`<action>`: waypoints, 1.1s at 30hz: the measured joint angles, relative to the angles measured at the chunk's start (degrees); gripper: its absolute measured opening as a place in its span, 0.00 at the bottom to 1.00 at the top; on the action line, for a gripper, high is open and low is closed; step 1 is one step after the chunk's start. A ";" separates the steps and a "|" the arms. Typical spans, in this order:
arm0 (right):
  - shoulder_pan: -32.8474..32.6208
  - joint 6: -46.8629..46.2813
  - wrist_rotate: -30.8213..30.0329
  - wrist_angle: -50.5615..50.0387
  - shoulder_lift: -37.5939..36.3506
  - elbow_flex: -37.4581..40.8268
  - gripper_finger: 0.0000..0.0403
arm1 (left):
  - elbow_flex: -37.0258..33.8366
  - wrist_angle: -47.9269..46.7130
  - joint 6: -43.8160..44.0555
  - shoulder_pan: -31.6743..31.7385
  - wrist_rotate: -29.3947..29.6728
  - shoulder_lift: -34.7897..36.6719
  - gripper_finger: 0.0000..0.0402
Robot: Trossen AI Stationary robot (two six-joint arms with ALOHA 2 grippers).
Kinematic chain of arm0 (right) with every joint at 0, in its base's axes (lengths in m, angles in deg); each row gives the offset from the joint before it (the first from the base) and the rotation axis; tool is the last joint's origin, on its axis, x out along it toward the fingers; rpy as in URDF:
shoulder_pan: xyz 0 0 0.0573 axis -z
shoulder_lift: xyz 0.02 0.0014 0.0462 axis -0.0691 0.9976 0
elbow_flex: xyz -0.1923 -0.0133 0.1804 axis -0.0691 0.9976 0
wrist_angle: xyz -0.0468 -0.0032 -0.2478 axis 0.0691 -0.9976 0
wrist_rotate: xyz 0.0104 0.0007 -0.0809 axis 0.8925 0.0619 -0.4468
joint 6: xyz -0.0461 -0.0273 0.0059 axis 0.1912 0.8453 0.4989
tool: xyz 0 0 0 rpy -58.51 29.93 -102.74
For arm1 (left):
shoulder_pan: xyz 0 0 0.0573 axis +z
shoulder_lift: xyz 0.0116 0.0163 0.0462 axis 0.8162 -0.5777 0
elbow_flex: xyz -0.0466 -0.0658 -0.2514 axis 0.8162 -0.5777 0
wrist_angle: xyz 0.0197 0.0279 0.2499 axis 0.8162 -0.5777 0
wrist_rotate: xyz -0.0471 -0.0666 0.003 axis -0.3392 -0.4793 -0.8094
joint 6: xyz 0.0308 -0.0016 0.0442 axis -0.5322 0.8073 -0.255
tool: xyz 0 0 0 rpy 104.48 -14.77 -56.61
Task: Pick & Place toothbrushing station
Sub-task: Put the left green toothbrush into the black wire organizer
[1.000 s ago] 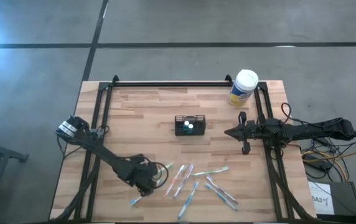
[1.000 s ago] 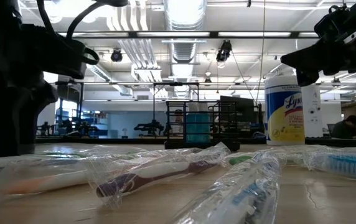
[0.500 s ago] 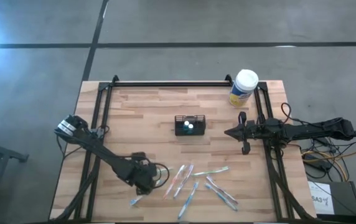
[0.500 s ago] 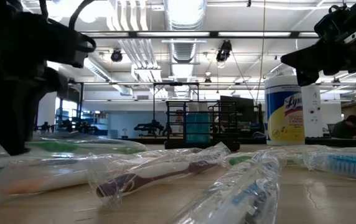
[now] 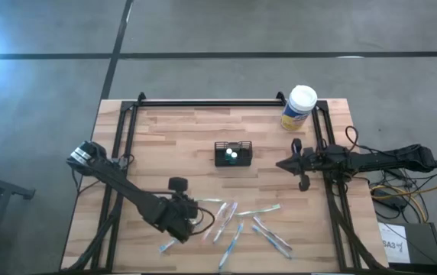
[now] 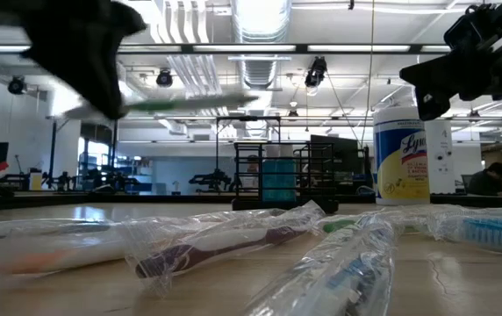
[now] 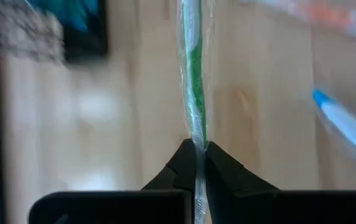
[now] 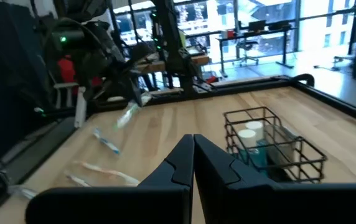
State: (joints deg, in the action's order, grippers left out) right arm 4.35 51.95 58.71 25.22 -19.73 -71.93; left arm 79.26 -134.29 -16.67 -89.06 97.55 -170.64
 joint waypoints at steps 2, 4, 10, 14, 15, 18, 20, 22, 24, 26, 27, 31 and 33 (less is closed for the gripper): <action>0.00 -0.74 0.47 0.27 0.01 0.00 0.02 | 2.19 -0.10 -4.00 0.00 3.41 0.00 0.04; 0.00 -1.17 0.50 0.56 0.01 0.00 0.02 | 4.38 -0.23 -8.49 0.00 6.77 0.00 0.03; 0.00 -1.59 0.56 3.79 0.03 -0.11 0.02 | 9.53 0.02 -23.50 0.50 18.13 0.00 0.04; 0.00 -5.15 -0.45 1.57 0.34 -3.47 0.06 | 11.77 -0.12 -28.76 1.78 22.29 0.00 0.04; 0.00 -5.19 -0.45 -0.53 0.60 -5.05 0.08 | 12.11 -0.14 -28.78 2.10 21.41 0.00 0.04; -0.02 -4.01 -0.63 -9.55 2.22 -10.73 0.16 | 12.54 -0.22 -29.08 2.46 17.74 0.04 0.04; -0.02 -2.06 -0.69 -15.85 4.12 -15.14 0.22 | 12.54 -0.23 -29.12 2.39 17.52 0.04 0.03; -0.03 -0.61 -0.69 -21.18 6.67 -19.46 0.27 | 12.54 -0.33 -29.42 2.57 17.29 0.04 0.04; -0.36 1.13 -0.87 -25.02 9.75 -23.50 0.31 | 12.54 -0.41 -30.16 3.17 17.25 0.04 0.04; -1.02 2.11 -1.11 -27.60 13.46 -27.21 0.35 | 12.59 -0.42 -30.42 4.21 16.93 0.04 0.04; -1.46 2.89 -1.11 -28.38 15.28 -28.83 0.37 | 12.70 -0.40 -30.44 4.87 16.41 0.04 0.03; -3.47 6.49 -1.30 -30.18 22.62 -35.91 0.43 | 12.88 -0.35 -30.51 7.57 15.09 0.04 0.04; -4.62 7.29 -1.62 -30.47 26.20 -39.21 0.46 | 12.99 0.25 -30.56 8.81 15.40 0.06 0.03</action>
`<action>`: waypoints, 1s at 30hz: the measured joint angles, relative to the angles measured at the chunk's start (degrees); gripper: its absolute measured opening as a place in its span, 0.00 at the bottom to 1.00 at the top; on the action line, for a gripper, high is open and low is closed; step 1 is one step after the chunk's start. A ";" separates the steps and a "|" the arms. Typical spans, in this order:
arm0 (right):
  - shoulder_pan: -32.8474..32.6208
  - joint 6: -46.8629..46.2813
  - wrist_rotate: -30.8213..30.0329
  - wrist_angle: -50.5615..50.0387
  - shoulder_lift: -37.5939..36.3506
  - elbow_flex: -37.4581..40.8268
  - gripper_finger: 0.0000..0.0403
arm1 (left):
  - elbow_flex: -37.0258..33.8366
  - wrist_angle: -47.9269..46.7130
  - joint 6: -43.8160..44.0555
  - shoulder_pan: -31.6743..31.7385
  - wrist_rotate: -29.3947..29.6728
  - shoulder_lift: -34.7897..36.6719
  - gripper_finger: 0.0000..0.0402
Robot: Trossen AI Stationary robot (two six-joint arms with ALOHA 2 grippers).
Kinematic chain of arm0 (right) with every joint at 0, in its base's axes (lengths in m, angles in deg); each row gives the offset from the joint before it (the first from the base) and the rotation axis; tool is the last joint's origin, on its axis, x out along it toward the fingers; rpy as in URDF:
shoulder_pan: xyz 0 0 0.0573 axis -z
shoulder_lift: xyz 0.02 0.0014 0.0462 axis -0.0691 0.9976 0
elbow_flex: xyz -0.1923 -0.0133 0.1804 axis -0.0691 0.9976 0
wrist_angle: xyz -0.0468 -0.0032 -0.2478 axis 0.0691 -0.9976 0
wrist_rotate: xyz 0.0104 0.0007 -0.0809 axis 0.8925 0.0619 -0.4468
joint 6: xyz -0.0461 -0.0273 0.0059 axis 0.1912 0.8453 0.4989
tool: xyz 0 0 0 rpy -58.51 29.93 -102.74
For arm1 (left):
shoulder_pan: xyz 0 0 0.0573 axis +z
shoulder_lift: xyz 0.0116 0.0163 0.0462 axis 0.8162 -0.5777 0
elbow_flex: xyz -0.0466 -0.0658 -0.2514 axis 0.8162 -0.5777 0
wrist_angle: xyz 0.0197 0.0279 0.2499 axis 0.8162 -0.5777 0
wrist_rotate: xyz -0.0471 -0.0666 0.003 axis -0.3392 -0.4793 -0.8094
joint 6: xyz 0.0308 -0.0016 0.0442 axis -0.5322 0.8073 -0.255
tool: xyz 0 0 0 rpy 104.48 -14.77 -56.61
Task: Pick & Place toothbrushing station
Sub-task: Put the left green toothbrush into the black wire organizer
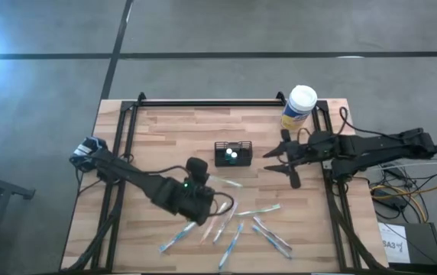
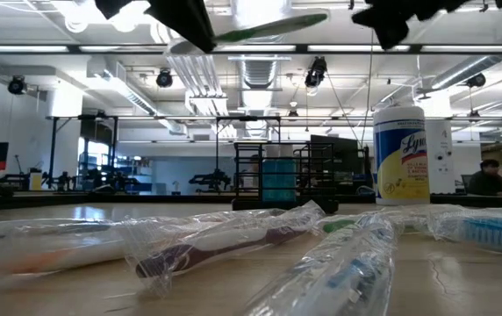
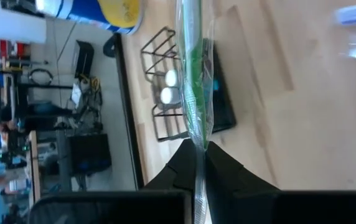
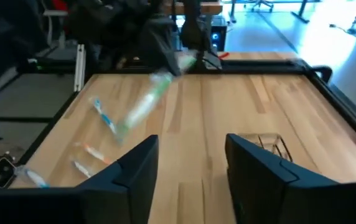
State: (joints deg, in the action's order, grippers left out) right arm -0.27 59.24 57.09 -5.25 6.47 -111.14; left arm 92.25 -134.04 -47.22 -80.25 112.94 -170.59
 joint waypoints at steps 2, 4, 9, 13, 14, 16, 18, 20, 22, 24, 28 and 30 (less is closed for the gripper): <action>-1.46 1.64 -1.93 -0.53 3.58 -3.53 0.48 | 0.27 0.57 -0.23 1.13 0.25 0.01 0.03; -2.82 3.72 -5.09 -3.47 7.19 -7.23 0.50 | 0.57 0.87 -0.60 2.21 0.26 0.01 0.03; -3.78 4.17 -7.44 -14.38 17.02 -18.42 0.54 | 0.86 1.78 -3.18 4.10 0.44 0.01 0.03; -3.75 1.98 -8.55 -26.78 25.35 -28.72 0.56 | 0.85 3.77 -6.92 4.60 0.65 0.01 0.04; -3.75 1.97 -9.01 -29.27 27.42 -30.83 0.56 | 0.85 4.16 -7.47 4.67 0.64 0.00 0.03; -3.75 1.71 -9.44 -32.54 31.04 -34.64 0.57 | 1.05 4.22 -7.73 4.80 0.61 -0.04 0.04; -3.69 1.51 -9.95 -34.81 34.29 -38.04 0.57 | 1.53 4.29 -7.73 4.92 0.57 -0.04 0.03; -3.64 1.67 -9.97 -36.18 37.02 -40.61 0.57 | 1.80 3.76 -7.75 4.96 0.20 -0.04 0.03; -3.62 2.02 -10.06 -36.52 39.24 -42.58 0.57 | 1.87 3.80 -7.71 4.98 0.03 -0.06 0.03; -3.62 2.52 -10.06 -36.89 40.64 -44.09 0.57 | 1.73 3.31 -7.63 5.05 -0.14 -0.06 0.03; -3.32 3.23 -10.08 -36.69 40.75 -46.18 0.57 | 0.91 2.56 -6.82 5.07 1.21 -0.06 0.03; -2.71 1.99 -7.08 -36.89 40.09 -46.87 0.57 | 0.36 2.45 -6.64 5.14 4.16 -0.06 0.03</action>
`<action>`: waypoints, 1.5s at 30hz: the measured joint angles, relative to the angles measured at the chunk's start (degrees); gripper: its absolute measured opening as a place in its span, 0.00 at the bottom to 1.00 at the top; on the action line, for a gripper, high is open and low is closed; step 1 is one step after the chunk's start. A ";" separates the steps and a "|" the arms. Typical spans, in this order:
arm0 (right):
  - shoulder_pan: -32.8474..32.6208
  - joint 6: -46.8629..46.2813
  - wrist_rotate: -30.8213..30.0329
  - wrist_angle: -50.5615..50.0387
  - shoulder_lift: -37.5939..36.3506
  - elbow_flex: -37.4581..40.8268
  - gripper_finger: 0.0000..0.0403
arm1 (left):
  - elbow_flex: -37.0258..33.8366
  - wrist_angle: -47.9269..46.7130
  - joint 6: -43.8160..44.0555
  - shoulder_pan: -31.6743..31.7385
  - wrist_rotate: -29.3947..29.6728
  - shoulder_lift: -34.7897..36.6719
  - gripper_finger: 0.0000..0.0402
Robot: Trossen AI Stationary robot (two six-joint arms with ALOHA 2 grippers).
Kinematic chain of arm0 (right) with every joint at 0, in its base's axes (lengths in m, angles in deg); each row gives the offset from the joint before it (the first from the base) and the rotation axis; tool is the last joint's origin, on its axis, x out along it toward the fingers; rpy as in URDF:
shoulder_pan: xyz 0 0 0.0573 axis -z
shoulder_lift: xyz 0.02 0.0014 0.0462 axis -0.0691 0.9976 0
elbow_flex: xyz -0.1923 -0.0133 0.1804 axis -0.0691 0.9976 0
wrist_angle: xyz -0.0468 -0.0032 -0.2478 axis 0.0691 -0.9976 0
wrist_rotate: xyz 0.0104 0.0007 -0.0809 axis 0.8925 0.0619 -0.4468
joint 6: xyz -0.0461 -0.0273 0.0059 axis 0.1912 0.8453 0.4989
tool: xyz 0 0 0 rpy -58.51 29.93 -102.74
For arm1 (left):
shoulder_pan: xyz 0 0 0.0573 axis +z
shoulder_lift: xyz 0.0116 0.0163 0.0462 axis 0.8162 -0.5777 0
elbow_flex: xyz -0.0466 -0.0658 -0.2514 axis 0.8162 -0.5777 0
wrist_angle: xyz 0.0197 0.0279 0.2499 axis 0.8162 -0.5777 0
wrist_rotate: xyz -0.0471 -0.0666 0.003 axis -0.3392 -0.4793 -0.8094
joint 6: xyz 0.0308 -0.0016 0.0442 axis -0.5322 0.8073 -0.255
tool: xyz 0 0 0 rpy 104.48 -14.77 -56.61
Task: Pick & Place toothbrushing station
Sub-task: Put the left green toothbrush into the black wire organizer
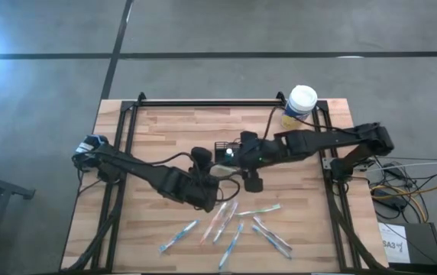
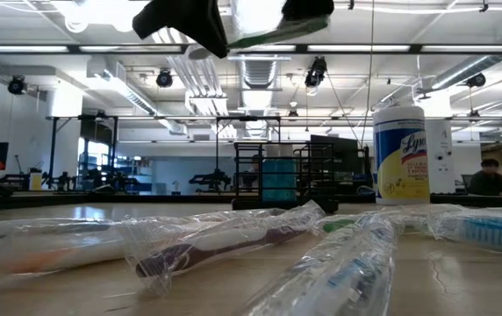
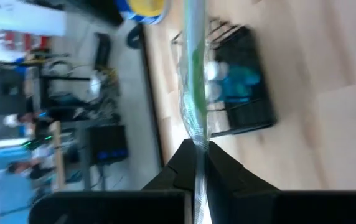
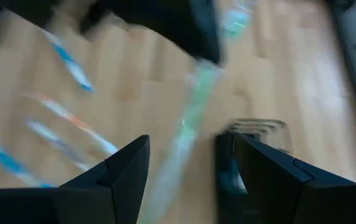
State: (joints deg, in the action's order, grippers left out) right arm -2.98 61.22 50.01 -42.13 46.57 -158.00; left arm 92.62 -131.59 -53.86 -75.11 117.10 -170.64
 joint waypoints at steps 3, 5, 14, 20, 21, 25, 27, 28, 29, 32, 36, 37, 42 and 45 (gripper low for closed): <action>1.84 -2.99 8.53 -0.11 -0.47 -1.71 0.57 | -0.01 0.06 -0.42 0.09 2.68 0.00 0.03; 2.78 -4.99 10.50 -1.25 -0.43 -2.37 0.57 | 0.04 0.93 -0.44 0.17 3.20 0.00 0.03; 3.32 -5.79 5.99 -6.59 5.20 -2.03 0.57 | 1.22 2.14 -1.29 0.16 3.27 0.00 0.03; 3.69 -4.20 4.60 -6.51 6.95 -2.81 0.54 | 0.87 1.96 -1.51 0.28 0.72 0.00 0.03; 3.68 -3.87 4.61 -6.50 6.94 -3.19 0.53 | 0.79 1.97 -1.51 0.28 0.53 0.00 0.03; 3.69 -2.86 4.64 -6.41 6.45 -4.48 0.50 | 0.78 1.97 -1.61 0.38 0.48 0.00 0.03; 3.69 -2.84 4.82 -6.41 6.45 -4.76 0.47 | 0.80 1.99 -1.77 0.46 0.48 0.00 0.03; 3.72 -2.82 5.32 -6.49 6.45 -4.76 0.46 | 0.82 2.08 -1.83 0.48 0.46 0.00 0.03; 3.72 -2.76 6.11 -6.46 6.62 -4.76 0.43 | 0.82 2.26 -1.88 0.48 0.40 0.00 0.03; 3.69 -1.90 6.75 -6.37 6.96 -4.69 0.32 | 0.82 2.36 -1.94 0.55 0.35 0.00 0.03; 3.76 -1.51 6.98 -5.93 6.97 -4.39 0.11 | 0.82 2.53 -2.07 0.63 -0.26 0.00 0.03; 3.84 -1.56 7.04 -5.76 6.94 -4.35 0.07 | 0.82 2.37 -2.05 0.58 -0.18 0.00 0.03; 3.82 -1.41 7.07 -5.60 6.18 -3.95 0.04 | 0.86 3.08 -2.13 0.11 -0.07 0.10 0.08; 3.71 -1.31 7.84 -4.82 5.78 -2.84 0.04 | 1.66 2.87 -3.19 -1.29 -0.45 0.09 0.18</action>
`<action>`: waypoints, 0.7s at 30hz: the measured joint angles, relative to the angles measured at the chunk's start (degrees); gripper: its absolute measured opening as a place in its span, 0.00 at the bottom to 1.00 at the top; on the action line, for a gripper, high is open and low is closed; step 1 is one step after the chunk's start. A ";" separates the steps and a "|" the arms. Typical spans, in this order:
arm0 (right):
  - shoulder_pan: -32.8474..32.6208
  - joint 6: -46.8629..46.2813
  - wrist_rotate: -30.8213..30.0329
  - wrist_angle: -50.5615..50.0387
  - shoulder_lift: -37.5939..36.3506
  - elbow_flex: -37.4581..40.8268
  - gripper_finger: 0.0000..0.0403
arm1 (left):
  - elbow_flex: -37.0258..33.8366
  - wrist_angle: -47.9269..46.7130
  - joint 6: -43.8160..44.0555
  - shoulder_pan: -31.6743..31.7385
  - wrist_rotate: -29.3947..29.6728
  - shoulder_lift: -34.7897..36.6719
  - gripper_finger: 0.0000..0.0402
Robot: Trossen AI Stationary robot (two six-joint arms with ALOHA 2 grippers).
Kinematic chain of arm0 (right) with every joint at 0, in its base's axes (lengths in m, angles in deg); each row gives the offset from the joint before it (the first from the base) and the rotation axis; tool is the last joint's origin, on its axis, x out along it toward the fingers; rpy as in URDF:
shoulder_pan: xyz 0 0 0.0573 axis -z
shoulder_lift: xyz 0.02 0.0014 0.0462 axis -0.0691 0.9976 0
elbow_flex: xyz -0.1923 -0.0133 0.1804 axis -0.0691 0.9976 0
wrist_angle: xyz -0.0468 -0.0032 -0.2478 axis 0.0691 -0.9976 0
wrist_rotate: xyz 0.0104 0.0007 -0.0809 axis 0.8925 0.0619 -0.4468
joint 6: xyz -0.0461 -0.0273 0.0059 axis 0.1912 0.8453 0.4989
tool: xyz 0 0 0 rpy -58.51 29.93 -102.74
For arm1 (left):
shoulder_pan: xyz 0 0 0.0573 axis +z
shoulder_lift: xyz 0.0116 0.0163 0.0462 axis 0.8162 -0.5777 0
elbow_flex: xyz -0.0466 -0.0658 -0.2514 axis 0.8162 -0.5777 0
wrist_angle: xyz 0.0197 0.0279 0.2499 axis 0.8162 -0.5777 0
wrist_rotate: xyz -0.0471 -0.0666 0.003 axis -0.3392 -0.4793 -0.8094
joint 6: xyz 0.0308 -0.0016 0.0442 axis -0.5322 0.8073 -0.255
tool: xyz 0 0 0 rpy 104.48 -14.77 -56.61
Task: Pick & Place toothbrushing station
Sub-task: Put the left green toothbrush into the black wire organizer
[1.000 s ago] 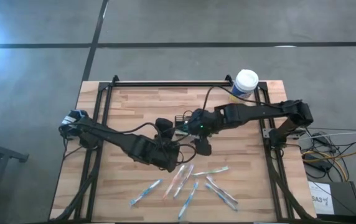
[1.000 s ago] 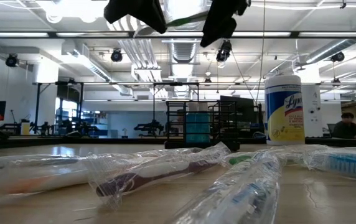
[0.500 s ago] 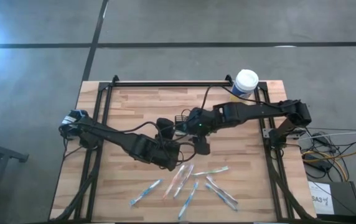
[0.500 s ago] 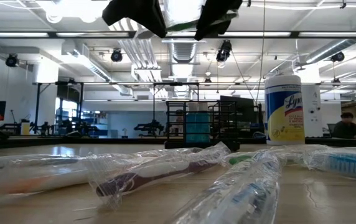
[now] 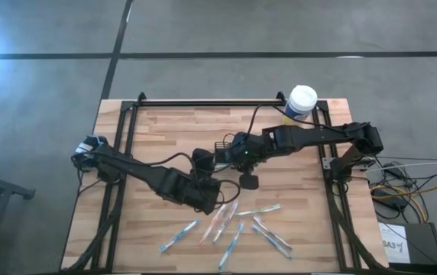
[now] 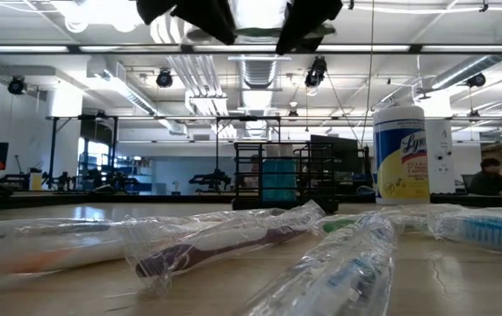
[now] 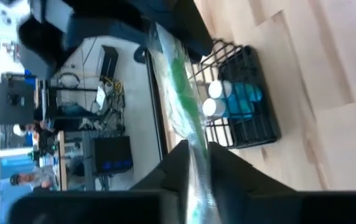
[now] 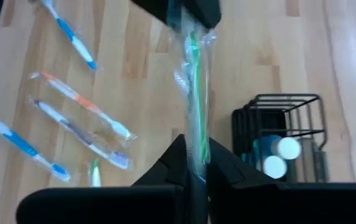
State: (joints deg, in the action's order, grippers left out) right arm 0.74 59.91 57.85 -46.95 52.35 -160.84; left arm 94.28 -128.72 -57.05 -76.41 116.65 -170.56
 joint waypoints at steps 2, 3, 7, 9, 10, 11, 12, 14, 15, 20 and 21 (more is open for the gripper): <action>-0.08 0.00 0.06 0.28 -0.50 1.34 0.04 | 0.80 0.01 -0.15 -1.13 -0.10 0.00 0.25; -0.08 -0.05 0.10 0.89 -0.78 1.96 0.04 | 1.30 -0.03 -0.09 -1.70 -0.03 0.00 0.29; -0.08 -0.02 0.00 4.78 -2.61 5.54 0.04 | 3.38 0.00 1.07 -3.81 0.03 0.02 0.45; -0.19 0.31 0.00 6.56 -4.33 7.99 0.04 | 4.51 -0.76 1.76 -4.64 0.08 0.02 0.52; -0.20 0.39 0.00 7.58 -5.37 9.28 0.04 | 5.16 -2.06 2.64 -5.15 0.18 0.04 0.56; -0.21 0.37 0.00 9.03 -6.92 10.95 0.04 | 5.72 -3.73 4.03 -5.74 0.26 0.20 0.58; -0.24 0.37 -0.10 10.32 -8.53 13.01 0.04 | 6.00 -5.04 6.02 -6.39 0.32 0.60 0.61; -0.41 -0.09 -0.60 14.32 -12.57 17.84 0.04 | 5.39 -7.47 11.59 -7.75 -0.01 2.44 0.65; -0.42 -0.25 -1.09 16.80 -14.92 20.60 0.04 | 4.31 -7.89 15.06 -8.44 -0.01 3.83 0.66; -0.61 -0.68 -3.26 35.25 -27.95 37.17 0.04 | -11.81 2.41 28.36 -12.60 1.27 14.91 0.66; -0.60 -0.68 -3.43 39.36 -30.22 40.56 0.04 | -16.59 7.66 29.79 -13.28 1.35 17.32 0.66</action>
State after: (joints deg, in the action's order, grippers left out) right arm 0.14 59.24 54.41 -7.60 22.12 -120.29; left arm 77.69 -121.06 -27.26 -89.69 117.99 -153.23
